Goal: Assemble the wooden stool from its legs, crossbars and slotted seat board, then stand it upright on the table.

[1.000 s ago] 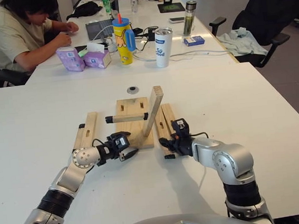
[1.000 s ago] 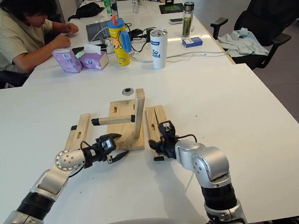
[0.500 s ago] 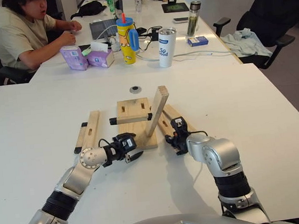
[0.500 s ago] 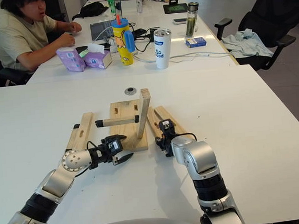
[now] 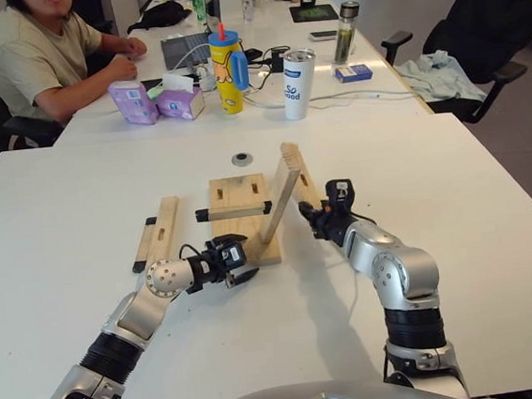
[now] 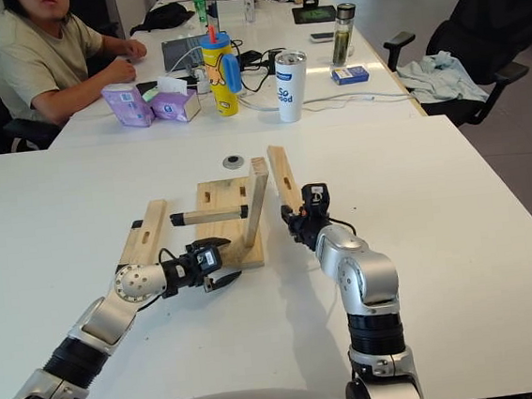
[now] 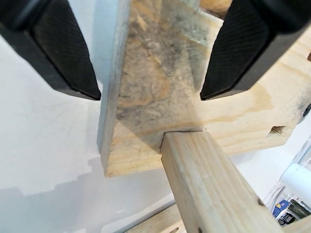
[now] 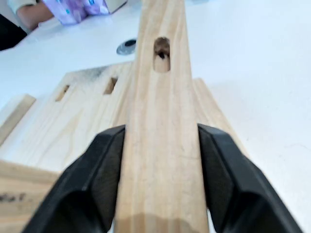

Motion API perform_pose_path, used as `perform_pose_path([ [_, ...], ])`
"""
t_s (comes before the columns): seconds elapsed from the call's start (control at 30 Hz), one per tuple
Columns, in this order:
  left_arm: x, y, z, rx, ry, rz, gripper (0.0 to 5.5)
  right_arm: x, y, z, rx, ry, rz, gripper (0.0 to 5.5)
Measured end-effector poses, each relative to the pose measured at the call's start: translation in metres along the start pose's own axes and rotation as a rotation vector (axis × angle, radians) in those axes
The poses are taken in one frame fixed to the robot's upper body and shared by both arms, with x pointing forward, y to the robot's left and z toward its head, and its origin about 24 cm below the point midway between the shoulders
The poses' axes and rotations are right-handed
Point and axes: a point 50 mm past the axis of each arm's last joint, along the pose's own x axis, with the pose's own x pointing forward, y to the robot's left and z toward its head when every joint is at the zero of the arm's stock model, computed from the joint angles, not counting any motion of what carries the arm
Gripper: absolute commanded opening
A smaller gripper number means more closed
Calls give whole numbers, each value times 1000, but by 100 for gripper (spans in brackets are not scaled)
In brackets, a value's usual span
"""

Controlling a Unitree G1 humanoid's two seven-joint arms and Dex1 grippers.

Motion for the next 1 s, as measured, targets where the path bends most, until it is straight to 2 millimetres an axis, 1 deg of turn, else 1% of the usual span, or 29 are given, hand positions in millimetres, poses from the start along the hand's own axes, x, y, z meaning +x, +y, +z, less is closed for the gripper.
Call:
perform_pose_path([
  [0.1, -4, 3, -1, 3, -21, 30, 379, 2, -1, 15, 11, -117, 33, 208],
  [0.23, -11, 3, -2, -10, -58, 60, 379, 2, -5, 26, 51, -219, 104, 208],
  [0.33, -19, 3, -2, -13, -70, 75, 379, -1, -17, 38, 78, -284, 132, 208],
  [0.43, -29, -7, 3, -38, -78, 21, 379, -6, -26, 55, 92, -370, 166, 208],
  [0.47, -34, -14, 9, -80, -104, -13, 379, -9, -28, 64, 90, -413, 203, 208],
  [0.5, -37, -17, 14, -114, -131, -32, 379, -11, -27, 68, 82, -429, 226, 208],
  [0.53, -43, -19, 24, -155, -178, -58, 379, -13, -26, 73, 71, -449, 266, 208],
  [0.6, -57, -17, 42, -259, -266, -100, 379, -17, -23, 81, 68, -475, 356, 208],
  [0.67, -70, -12, 54, -328, -323, -141, 414, -23, -20, 88, 92, -496, 442, 208],
  [0.77, -89, 1, 69, -503, -477, -198, 468, -40, -14, 102, 186, -537, 648, 208],
  [0.8, -96, 9, 76, -554, -544, -214, 485, -49, -9, 107, 206, -540, 746, 208],
  [0.87, -107, 22, 88, -595, -645, -223, 519, -60, -1, 113, 206, -532, 881, 208],
  [0.9, -116, 32, 96, -634, -724, -227, 533, -67, 5, 115, 197, -503, 975, 208],
  [0.97, -128, 48, 108, -660, -825, -215, 540, -77, 13, 114, 158, -443, 1093, 208],
  [1.0, -137, 58, 117, -673, -892, -213, 540, -83, 20, 111, 131, -386, 1185, 208],
])
